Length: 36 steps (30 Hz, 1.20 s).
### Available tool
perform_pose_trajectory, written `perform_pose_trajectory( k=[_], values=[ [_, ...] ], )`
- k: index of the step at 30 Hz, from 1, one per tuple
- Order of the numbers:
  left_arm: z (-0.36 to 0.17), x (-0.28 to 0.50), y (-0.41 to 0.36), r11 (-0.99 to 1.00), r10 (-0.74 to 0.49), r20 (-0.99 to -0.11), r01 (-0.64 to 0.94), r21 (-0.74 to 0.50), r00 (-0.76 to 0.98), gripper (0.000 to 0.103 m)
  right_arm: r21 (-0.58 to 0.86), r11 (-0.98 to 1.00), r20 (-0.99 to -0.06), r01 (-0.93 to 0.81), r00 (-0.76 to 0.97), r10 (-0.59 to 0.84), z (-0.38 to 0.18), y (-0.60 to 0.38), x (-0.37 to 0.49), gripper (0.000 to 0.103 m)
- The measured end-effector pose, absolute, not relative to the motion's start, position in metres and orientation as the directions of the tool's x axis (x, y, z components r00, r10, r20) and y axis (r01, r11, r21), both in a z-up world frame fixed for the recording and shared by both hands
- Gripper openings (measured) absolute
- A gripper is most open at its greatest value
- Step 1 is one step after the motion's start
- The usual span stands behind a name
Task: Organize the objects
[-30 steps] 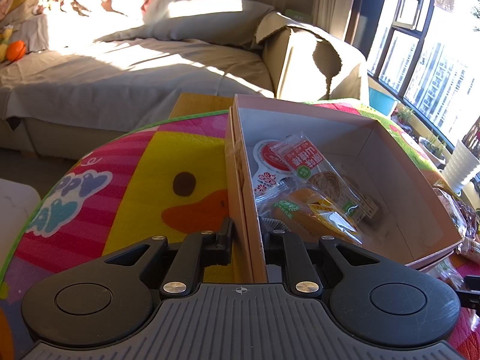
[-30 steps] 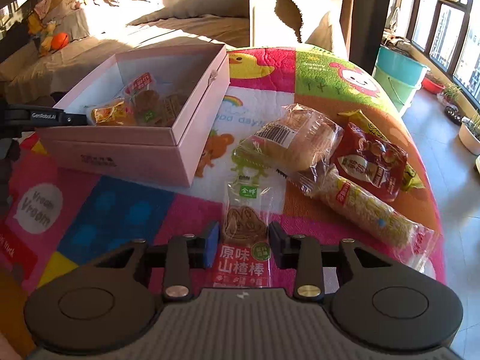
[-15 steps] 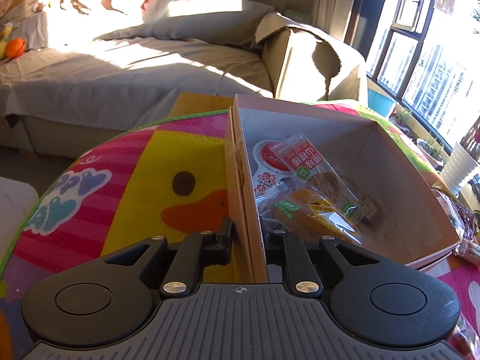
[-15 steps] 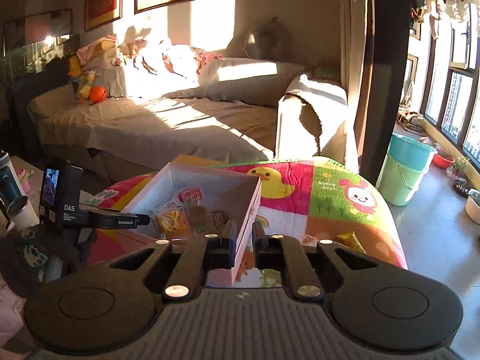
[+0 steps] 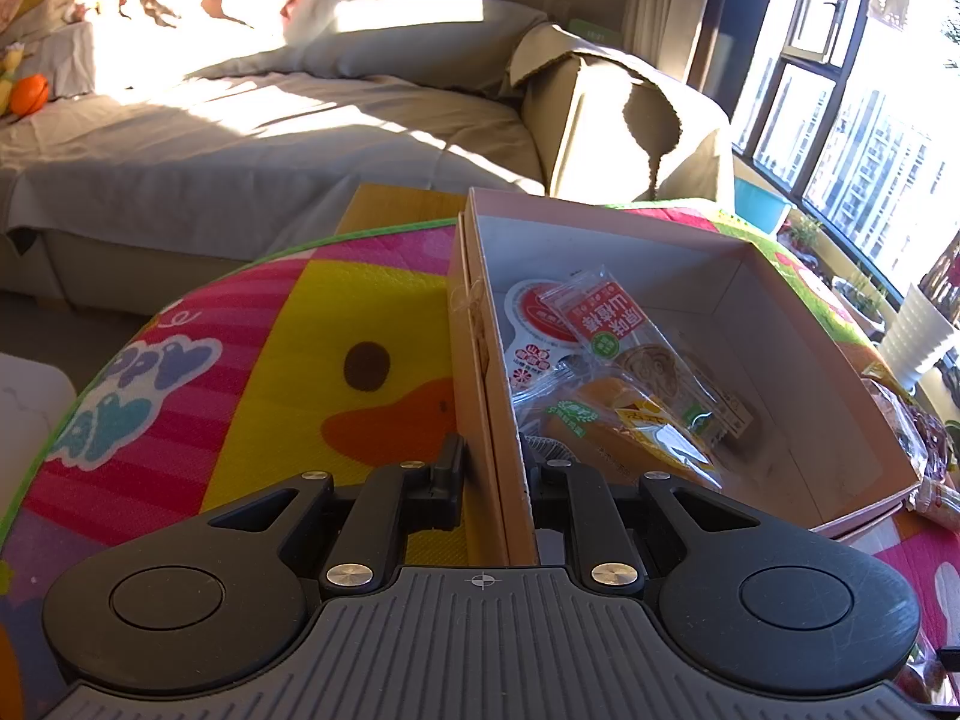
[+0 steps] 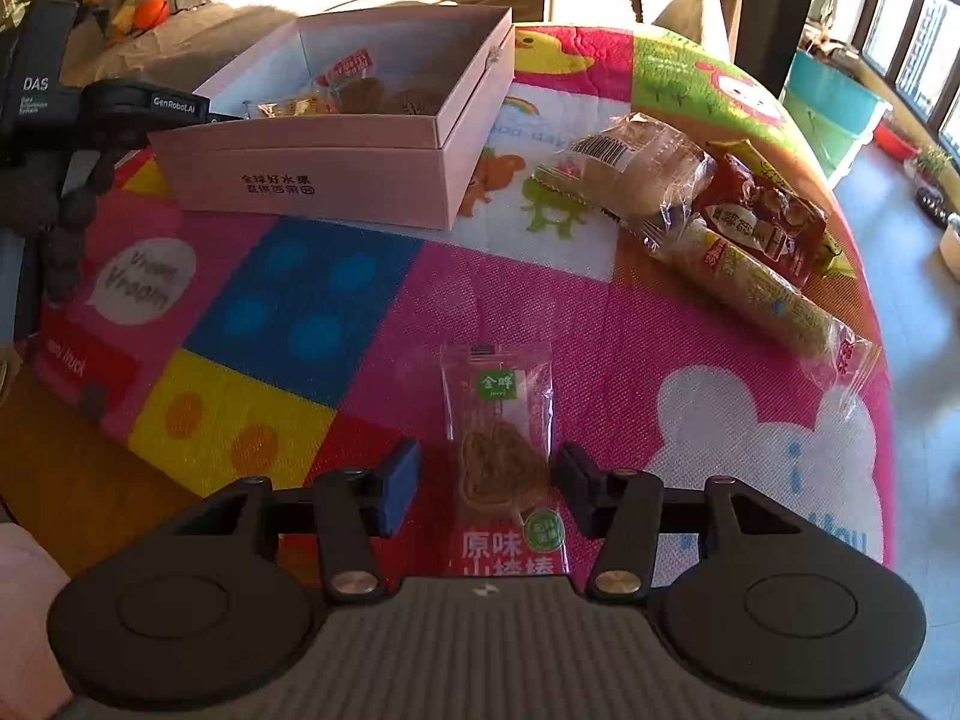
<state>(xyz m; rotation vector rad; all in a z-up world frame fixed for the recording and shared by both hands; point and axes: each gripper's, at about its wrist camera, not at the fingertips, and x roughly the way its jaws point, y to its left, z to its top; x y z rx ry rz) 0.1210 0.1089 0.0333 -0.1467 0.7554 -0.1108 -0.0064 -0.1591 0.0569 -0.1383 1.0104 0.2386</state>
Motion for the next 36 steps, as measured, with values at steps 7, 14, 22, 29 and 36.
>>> perform_pose_trajectory(
  k=[7, 14, 22, 29, 36],
  values=[
    [0.032, 0.12, 0.108, 0.984, -0.153, -0.674, 0.048, -0.171, 0.723, 0.017, 0.008, 0.944, -0.842, -0.33, 0.507, 0.184, 0.069, -0.144, -0.006, 0.035],
    [0.032, 0.12, 0.108, 0.984, -0.153, -0.674, 0.047, -0.172, 0.723, 0.017, -0.029, 0.929, -0.699, -0.368, 0.672, 0.244, 0.141, -0.138, 0.008, 0.035],
    [0.032, 0.121, 0.108, 0.985, -0.15, -0.676, 0.047, -0.168, 0.722, 0.017, -0.031, 0.922, -0.456, -0.386, 0.826, 0.331, 0.215, -0.116, 0.054, 0.035],
    [0.032, 0.121, 0.108, 0.985, -0.15, -0.677, 0.048, -0.167, 0.721, 0.017, 0.006, 0.914, -0.471, -0.405, 0.805, 0.36, 0.214, -0.089, 0.11, 0.041],
    [0.031, 0.12, 0.109, 0.984, -0.153, -0.675, 0.05, -0.17, 0.722, 0.017, 0.026, 0.936, -0.507, -0.351, 0.803, 0.315, 0.193, -0.11, 0.11, 0.054]
  ],
)
